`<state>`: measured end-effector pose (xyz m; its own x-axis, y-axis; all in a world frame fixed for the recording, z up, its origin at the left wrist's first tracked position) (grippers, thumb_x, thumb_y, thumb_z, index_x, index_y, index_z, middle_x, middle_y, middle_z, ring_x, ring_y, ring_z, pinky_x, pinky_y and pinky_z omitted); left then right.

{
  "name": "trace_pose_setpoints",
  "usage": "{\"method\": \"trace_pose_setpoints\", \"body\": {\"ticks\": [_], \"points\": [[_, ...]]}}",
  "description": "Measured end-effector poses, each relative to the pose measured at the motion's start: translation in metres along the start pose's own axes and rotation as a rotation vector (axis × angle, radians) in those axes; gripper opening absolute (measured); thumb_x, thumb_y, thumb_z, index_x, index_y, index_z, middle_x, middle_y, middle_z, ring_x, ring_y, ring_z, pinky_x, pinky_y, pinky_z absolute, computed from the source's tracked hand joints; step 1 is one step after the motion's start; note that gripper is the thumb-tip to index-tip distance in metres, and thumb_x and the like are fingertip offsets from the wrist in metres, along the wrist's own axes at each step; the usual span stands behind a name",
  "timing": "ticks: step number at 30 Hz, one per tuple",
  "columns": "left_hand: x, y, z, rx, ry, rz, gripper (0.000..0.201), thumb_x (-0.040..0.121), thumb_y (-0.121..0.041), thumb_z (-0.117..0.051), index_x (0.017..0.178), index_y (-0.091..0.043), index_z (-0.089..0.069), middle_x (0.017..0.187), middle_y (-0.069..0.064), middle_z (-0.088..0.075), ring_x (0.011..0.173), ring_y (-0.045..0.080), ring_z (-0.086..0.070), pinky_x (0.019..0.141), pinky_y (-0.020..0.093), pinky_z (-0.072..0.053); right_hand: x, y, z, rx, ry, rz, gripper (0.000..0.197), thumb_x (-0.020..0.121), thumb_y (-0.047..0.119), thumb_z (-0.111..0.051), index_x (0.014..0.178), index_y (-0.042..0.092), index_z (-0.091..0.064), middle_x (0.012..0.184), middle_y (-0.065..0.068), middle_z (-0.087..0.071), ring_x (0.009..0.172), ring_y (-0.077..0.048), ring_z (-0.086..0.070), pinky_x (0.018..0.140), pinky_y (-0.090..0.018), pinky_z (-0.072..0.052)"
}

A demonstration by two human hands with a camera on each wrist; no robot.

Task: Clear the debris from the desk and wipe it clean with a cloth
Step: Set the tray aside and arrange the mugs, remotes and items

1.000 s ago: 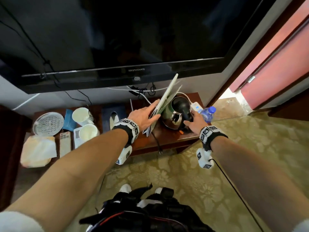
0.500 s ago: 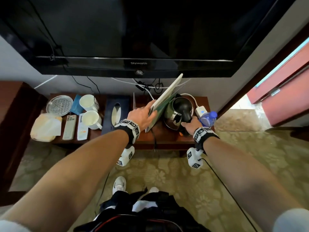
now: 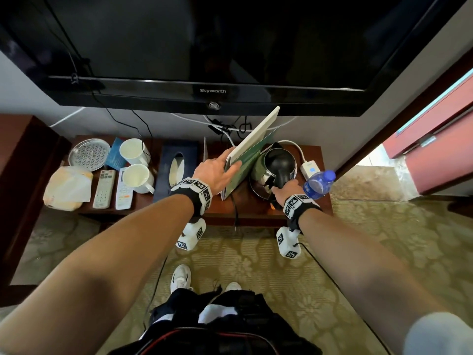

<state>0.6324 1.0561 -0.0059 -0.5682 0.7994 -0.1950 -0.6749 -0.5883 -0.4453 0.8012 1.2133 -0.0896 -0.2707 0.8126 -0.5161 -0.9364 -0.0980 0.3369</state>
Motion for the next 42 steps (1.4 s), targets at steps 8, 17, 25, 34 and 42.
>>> {"method": "trace_pose_setpoints", "body": {"ticks": [8, 17, 25, 34, 42], "points": [[0.003, -0.002, -0.003, -0.159, 0.028, 0.014, 0.058, 0.098, -0.058, -0.032, 0.152, -0.040, -0.018, 0.103, 0.015, -0.069, 0.083, 0.027, -0.068, 0.084, 0.041, -0.056, 0.004, 0.005, 0.000, 0.032, -0.027, 0.012, 0.055, 0.090, 0.037, -0.064, 0.128, 0.004, -0.043, 0.107, -0.012, -0.060, 0.092, -0.030, -0.063, 0.078, -0.037, -0.054], [-0.002, -0.006, -0.005, -0.231, -0.050, 0.076, 0.052, 0.101, -0.051, -0.031, 0.151, -0.034, -0.028, 0.099, 0.011, -0.067, 0.085, 0.027, -0.065, 0.078, 0.033, -0.052, 0.002, 0.011, 0.000, 0.118, -0.045, 0.018, 0.050, 0.090, 0.035, -0.061, 0.123, 0.006, -0.040, 0.113, -0.018, -0.060, 0.095, -0.037, -0.065, 0.080, -0.048, -0.058], [-0.007, -0.014, 0.000, -0.237, -0.106, 0.075, 0.052, 0.101, -0.052, -0.031, 0.149, -0.032, -0.032, 0.100, 0.013, -0.069, 0.085, 0.028, -0.067, 0.081, 0.037, -0.056, -0.011, 0.005, 0.003, 0.153, -0.055, 0.043, 0.047, 0.090, 0.036, -0.060, 0.121, 0.007, -0.042, 0.107, -0.016, -0.058, 0.092, -0.035, -0.065, 0.078, -0.048, -0.059], [-0.037, -0.011, 0.014, -0.230, -0.210, 0.094, 0.053, 0.100, -0.054, -0.033, 0.142, -0.025, -0.045, 0.096, 0.015, -0.070, 0.085, 0.033, -0.067, 0.082, 0.041, -0.056, -0.042, 0.003, 0.008, 0.134, -0.105, 0.115, 0.046, 0.086, 0.038, -0.062, 0.117, 0.008, -0.044, 0.102, -0.015, -0.059, 0.088, -0.036, -0.064, 0.073, -0.049, -0.059], [-0.081, 0.022, 0.042, -0.297, -0.311, 0.137, 0.049, 0.099, -0.054, -0.036, 0.136, -0.027, -0.053, 0.098, 0.011, -0.071, 0.084, 0.029, -0.067, 0.077, 0.039, -0.058, -0.084, 0.037, 0.010, 0.085, -0.132, 0.224, 0.048, 0.088, 0.037, -0.062, 0.119, 0.005, -0.046, 0.108, -0.018, -0.060, 0.095, -0.038, -0.064, 0.076, -0.050, -0.059]]}}
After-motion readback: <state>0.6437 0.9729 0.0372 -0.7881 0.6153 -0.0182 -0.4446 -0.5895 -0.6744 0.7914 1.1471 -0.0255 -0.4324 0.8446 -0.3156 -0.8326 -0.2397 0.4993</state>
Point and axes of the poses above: each hand's wrist, its own x-axis towards the middle knuckle, its own z-axis out of the back of the hand, y = z × x, the point moved 4 cm from there along x, towards the middle knuckle
